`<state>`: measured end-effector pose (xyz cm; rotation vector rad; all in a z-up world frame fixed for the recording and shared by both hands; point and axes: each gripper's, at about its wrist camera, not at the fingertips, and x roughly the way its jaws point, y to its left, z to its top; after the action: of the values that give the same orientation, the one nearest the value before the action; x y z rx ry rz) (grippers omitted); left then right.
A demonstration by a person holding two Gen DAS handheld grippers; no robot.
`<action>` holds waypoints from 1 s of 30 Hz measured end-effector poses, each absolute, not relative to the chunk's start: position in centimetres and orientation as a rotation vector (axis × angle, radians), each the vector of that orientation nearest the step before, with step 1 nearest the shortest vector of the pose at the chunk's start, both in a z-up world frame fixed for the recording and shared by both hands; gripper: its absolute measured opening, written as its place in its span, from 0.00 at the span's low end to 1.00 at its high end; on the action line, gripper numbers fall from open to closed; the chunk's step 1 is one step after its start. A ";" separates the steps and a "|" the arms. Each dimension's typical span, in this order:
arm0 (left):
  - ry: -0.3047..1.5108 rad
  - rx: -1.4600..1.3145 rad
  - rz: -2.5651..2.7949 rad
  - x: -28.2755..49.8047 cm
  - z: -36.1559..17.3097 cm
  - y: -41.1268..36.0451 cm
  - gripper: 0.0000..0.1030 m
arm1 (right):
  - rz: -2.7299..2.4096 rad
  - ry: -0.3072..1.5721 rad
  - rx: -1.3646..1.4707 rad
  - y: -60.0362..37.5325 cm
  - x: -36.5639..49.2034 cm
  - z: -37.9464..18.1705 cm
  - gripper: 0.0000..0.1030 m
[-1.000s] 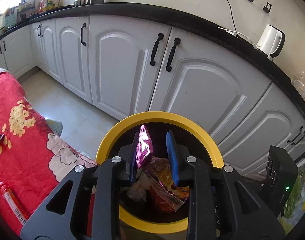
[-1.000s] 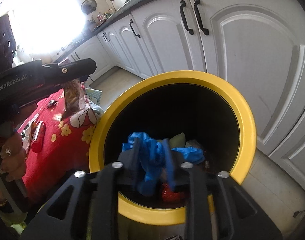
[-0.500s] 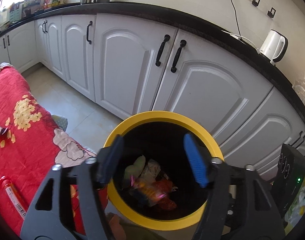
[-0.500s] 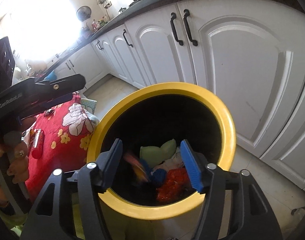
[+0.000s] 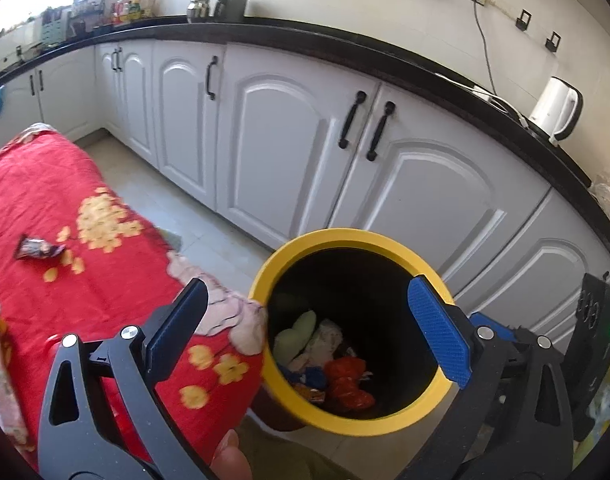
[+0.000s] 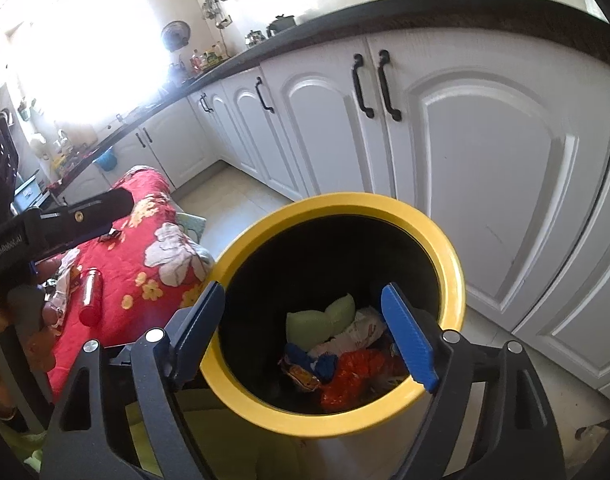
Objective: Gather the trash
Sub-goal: 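Return both tools to the table above the remaining trash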
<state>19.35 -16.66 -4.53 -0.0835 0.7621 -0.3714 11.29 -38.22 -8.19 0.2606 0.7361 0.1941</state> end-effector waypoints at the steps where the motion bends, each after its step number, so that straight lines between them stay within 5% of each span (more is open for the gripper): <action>1: 0.758 -0.084 -0.365 19.2 -4.4 -16.3 0.89 | 0.200 0.730 0.255 -37.9 11.2 -7.9 0.77; 30: 0.561 -0.114 -0.141 13.9 0.4 -3.7 0.89 | 0.443 0.656 0.092 -25.6 10.1 -2.2 0.83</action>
<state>13.85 -3.72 0.36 -0.1143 0.5614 -0.1407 10.08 -25.59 -2.15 0.0919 0.6560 0.4429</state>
